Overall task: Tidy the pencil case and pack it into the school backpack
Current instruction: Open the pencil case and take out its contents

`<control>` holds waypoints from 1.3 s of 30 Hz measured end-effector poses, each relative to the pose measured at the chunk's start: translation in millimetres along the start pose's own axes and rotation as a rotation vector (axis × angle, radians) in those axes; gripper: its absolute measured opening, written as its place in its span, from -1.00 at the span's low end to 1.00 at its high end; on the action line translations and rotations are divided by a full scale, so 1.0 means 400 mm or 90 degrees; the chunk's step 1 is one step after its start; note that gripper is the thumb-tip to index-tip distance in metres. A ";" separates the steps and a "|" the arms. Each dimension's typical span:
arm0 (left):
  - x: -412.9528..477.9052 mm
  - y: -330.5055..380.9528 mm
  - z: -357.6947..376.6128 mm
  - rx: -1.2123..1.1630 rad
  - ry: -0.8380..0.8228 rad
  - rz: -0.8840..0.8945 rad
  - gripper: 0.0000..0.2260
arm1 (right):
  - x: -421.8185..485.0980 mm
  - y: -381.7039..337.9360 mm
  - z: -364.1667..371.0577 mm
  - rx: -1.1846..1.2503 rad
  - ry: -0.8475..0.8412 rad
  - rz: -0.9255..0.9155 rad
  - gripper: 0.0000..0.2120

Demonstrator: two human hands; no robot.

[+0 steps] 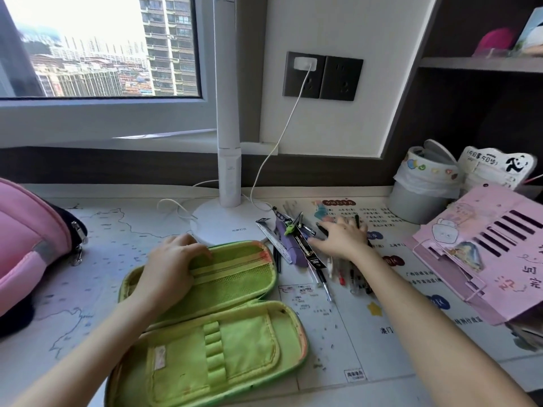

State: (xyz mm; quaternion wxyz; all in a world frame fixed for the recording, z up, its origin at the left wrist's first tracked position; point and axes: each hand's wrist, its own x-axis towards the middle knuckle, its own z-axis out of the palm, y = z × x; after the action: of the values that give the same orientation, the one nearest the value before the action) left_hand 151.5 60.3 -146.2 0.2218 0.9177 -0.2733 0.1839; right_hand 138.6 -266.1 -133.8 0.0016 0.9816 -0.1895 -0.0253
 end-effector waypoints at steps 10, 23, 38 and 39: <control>-0.006 0.011 -0.006 -0.004 -0.004 0.000 -0.53 | 0.031 -0.047 -0.020 -0.023 -0.014 -0.037 -0.40; -0.062 -0.011 -0.062 0.000 0.030 0.074 -0.57 | -0.054 -0.020 -0.025 0.305 0.237 0.149 -0.58; -0.248 0.053 -0.127 0.107 -0.242 0.230 -0.60 | -0.414 -0.023 -0.062 0.818 -0.058 -0.196 -0.82; -0.245 0.061 -0.134 0.109 -0.278 0.218 -0.61 | -0.436 -0.033 -0.063 0.814 -0.071 -0.221 -0.79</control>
State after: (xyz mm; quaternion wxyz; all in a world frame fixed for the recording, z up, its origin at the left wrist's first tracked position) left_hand 49.0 110.4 -139.0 0.0453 0.8915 -0.4490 0.0393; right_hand -17.1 -189.2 -100.3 -0.5952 0.8025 -0.0057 0.0412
